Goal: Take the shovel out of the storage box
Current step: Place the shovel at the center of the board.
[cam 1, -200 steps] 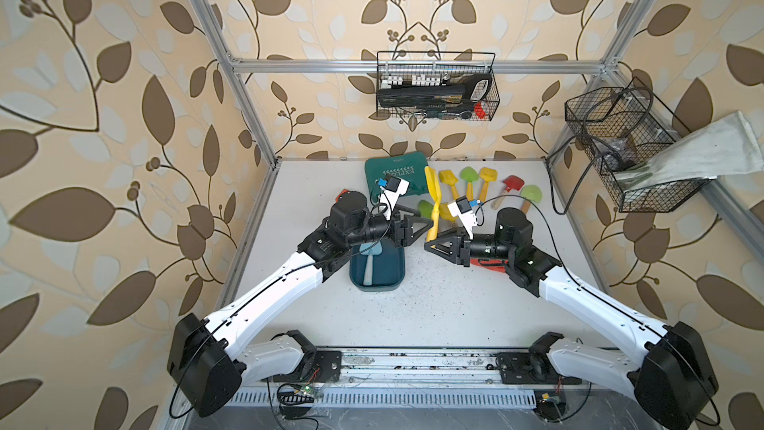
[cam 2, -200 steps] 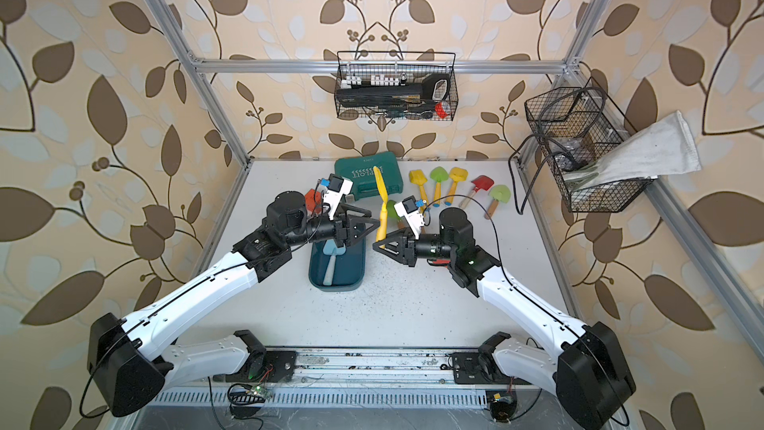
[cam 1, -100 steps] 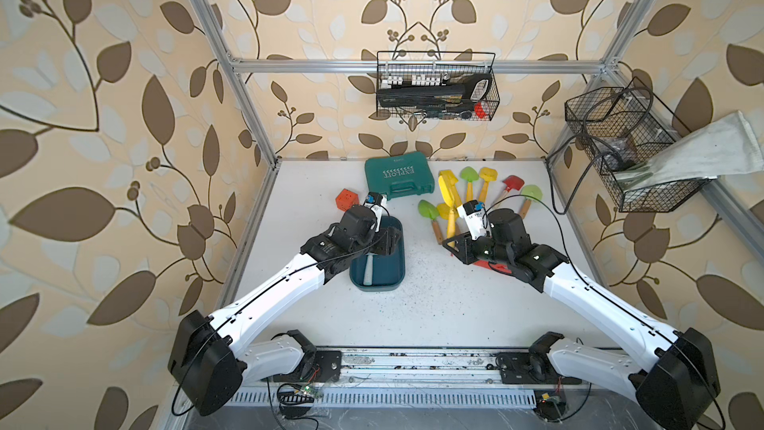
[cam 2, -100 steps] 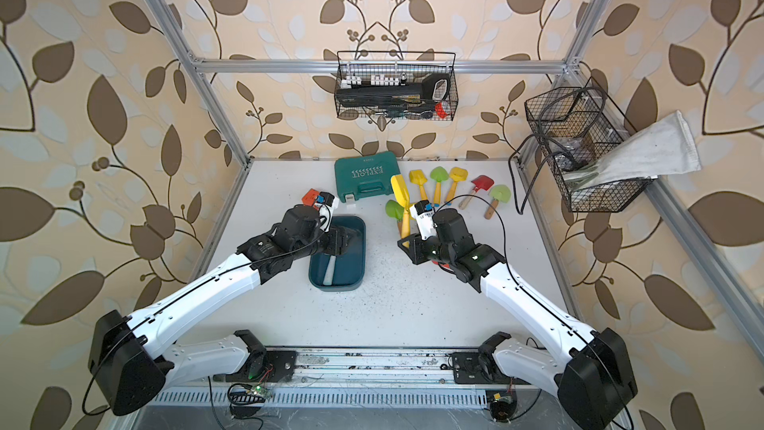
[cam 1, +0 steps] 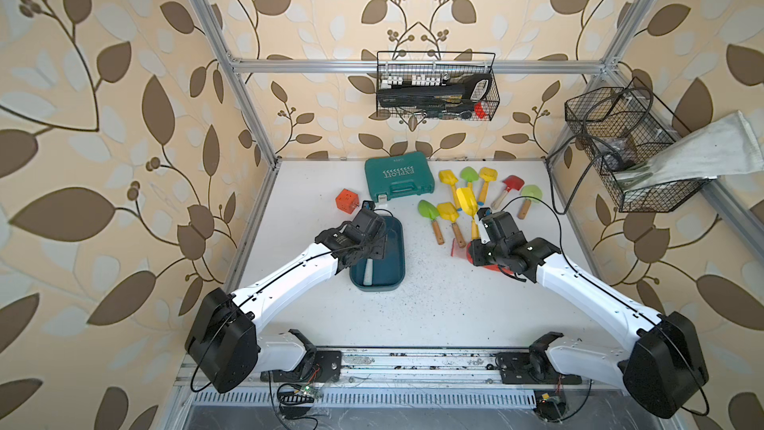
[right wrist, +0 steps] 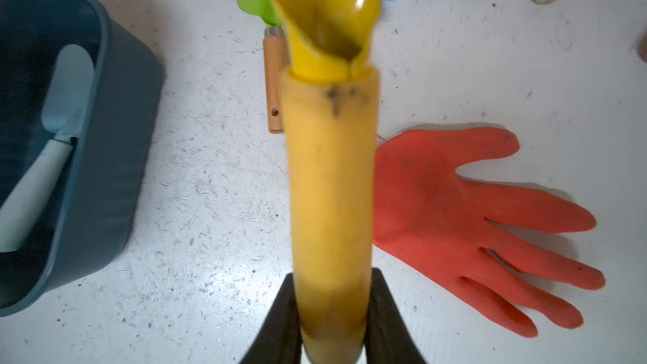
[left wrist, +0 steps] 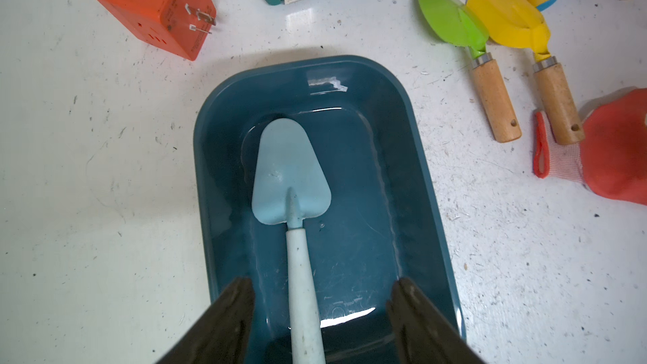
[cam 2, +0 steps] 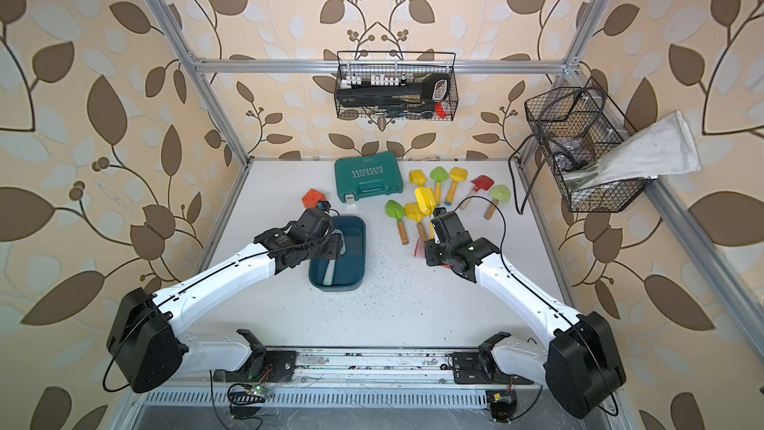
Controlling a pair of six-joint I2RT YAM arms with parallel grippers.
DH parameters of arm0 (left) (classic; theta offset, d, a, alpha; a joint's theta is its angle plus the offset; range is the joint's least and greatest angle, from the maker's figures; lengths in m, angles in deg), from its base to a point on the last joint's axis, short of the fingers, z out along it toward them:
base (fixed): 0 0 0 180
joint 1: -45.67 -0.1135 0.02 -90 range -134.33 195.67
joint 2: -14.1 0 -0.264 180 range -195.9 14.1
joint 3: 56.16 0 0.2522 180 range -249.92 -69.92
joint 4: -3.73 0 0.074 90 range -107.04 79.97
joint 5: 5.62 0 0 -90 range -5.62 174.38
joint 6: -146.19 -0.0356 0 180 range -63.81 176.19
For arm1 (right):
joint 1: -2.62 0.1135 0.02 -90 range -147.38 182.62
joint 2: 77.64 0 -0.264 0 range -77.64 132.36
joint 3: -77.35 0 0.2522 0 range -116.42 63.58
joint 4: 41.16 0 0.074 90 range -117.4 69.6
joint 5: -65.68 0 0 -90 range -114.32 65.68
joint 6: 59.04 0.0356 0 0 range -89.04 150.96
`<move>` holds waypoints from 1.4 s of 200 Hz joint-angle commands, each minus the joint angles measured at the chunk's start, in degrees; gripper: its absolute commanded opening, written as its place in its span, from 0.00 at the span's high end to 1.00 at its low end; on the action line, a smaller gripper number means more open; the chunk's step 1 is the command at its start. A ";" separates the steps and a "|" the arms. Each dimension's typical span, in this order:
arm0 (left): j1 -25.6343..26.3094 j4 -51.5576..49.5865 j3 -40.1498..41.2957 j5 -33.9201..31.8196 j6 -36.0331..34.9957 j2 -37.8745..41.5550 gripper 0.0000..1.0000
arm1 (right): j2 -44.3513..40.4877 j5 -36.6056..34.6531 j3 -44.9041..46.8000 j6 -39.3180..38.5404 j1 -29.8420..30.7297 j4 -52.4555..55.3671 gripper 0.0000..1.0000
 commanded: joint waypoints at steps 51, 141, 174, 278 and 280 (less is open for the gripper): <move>0.45 -1.41 -1.53 -3.13 0.91 -0.01 0.32 | 4.77 -0.50 -1.45 0.50 -6.50 0.30 0.87; 0.44 -1.23 -1.80 -1.12 0.81 -1.03 0.33 | 18.35 -0.48 -7.33 -0.22 -9.32 0.13 0.87; 0.44 -1.23 -1.86 -0.99 0.74 -1.25 0.33 | 20.85 -0.88 -8.15 0.01 -9.39 -0.91 0.87; 0.44 -1.53 -1.86 -0.76 0.66 -0.87 0.33 | 27.55 -2.78 -12.16 -0.28 -9.63 -0.49 0.85; 0.48 -1.50 -1.86 -0.73 0.71 -0.86 0.33 | 27.59 -2.70 -12.20 -0.27 -9.66 -0.44 0.85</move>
